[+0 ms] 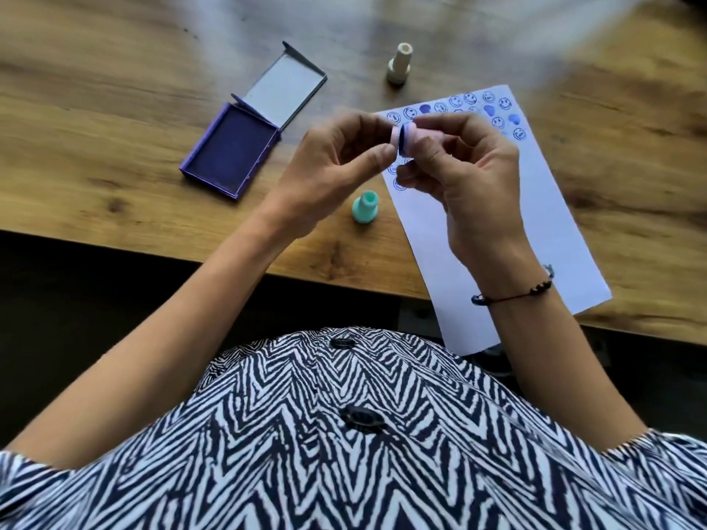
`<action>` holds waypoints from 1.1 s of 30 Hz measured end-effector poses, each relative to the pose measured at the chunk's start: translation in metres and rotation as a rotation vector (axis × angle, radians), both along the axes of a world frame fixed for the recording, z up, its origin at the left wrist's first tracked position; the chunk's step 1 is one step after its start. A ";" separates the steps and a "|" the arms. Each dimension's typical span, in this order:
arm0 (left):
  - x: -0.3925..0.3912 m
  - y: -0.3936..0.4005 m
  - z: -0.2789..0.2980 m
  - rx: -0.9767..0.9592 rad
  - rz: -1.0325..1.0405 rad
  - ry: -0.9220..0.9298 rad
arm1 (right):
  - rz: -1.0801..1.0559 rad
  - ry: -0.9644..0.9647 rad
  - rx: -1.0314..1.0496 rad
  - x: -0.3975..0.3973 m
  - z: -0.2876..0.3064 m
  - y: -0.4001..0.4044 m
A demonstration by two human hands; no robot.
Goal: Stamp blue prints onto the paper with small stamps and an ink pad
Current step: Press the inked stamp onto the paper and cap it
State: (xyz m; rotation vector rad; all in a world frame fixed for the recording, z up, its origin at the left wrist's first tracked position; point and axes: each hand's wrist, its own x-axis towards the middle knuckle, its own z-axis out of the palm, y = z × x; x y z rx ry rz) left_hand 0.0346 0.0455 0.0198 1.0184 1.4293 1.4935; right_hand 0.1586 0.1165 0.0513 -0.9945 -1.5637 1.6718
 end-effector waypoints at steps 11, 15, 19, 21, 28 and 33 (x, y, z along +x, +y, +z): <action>0.002 -0.013 0.006 -0.008 0.074 0.115 | 0.087 -0.107 0.275 -0.003 -0.004 -0.006; -0.003 -0.016 0.004 -0.076 0.142 0.375 | 0.139 -0.203 0.282 -0.014 -0.006 0.002; -0.015 -0.014 -0.002 -0.248 0.154 0.620 | 0.317 -0.521 0.505 -0.034 -0.015 0.011; -0.020 -0.016 -0.003 -0.281 0.219 0.592 | 0.354 -0.622 0.683 -0.042 -0.017 0.012; -0.026 -0.022 -0.004 -0.324 0.348 0.414 | 0.568 -0.824 0.916 -0.056 -0.012 0.014; -0.026 -0.023 -0.003 -0.318 0.387 0.368 | 0.532 -0.769 0.824 -0.061 0.006 0.038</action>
